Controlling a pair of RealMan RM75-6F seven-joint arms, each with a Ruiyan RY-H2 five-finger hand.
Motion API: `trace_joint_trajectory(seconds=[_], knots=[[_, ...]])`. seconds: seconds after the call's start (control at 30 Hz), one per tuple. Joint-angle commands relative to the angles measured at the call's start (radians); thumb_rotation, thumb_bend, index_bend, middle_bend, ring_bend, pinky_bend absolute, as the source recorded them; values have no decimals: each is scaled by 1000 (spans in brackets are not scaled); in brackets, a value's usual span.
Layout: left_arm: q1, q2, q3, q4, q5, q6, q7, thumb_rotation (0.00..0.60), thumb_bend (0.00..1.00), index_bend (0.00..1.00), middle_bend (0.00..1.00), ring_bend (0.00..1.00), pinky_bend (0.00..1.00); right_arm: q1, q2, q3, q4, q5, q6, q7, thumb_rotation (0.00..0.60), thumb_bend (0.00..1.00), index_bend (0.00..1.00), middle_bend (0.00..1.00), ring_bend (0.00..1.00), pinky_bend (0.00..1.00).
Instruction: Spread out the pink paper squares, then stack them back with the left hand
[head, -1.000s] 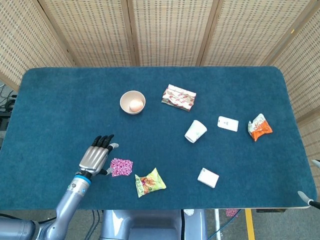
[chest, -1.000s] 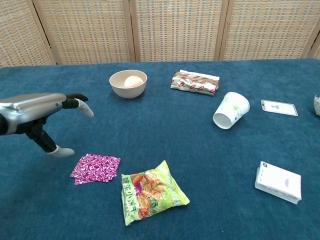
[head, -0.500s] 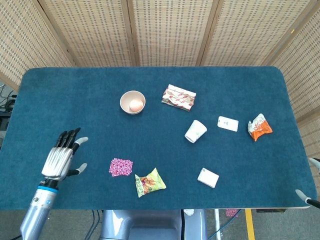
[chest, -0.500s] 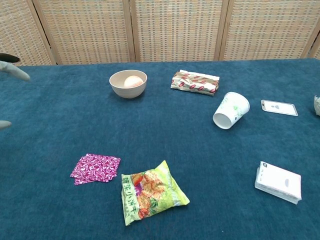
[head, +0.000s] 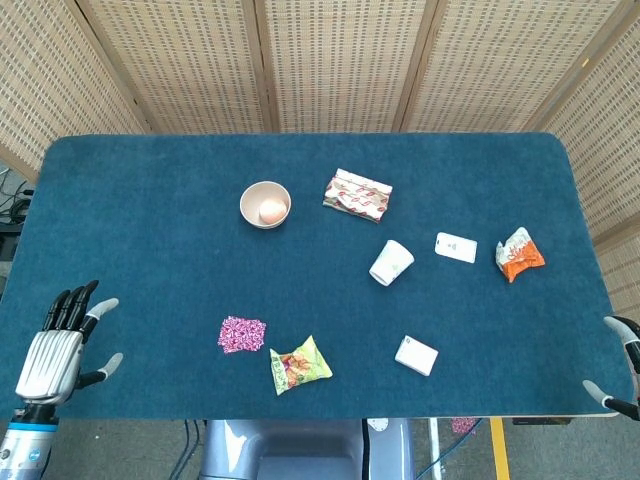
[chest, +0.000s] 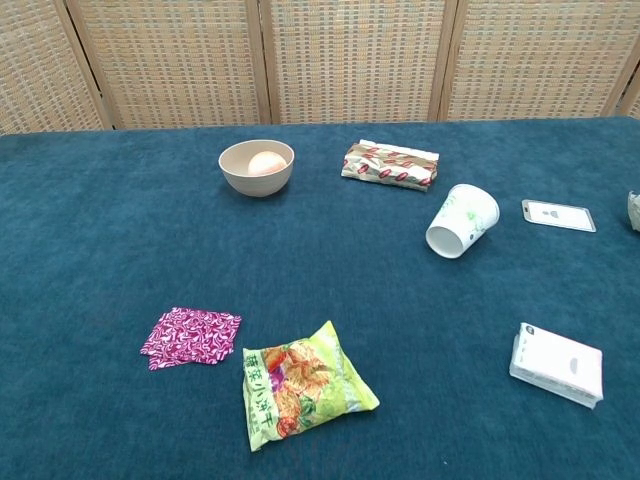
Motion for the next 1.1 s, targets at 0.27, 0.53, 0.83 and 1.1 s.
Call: trace_joint_trajectory(seconds=[0.27, 0.53, 0.83, 1.1], knots=[[35, 31, -23, -16, 4, -45, -16, 584, 254, 192, 0, 0, 0, 6, 3, -19, -12, -28, -5, -33, 600, 131, 187, 212, 0, 0], [47, 41, -53, -24, 7, -81, -20, 584, 254, 192, 0, 0, 0, 4, 4, -19, -12, -24, 0, -28, 600, 131, 187, 212, 0, 0], [63, 51, -76, -35, 23, -100, -8, 584, 253, 192, 0, 0, 0, 6, -2, -20, 2, -20, -3, -10, 600, 131, 187, 212, 0, 0], [71, 52, -93, -33, 29, -123, -16, 583, 253, 192, 0, 0, 0, 9, 1, -18, -5, -18, -5, -16, 600, 129, 188, 212, 0, 0]])
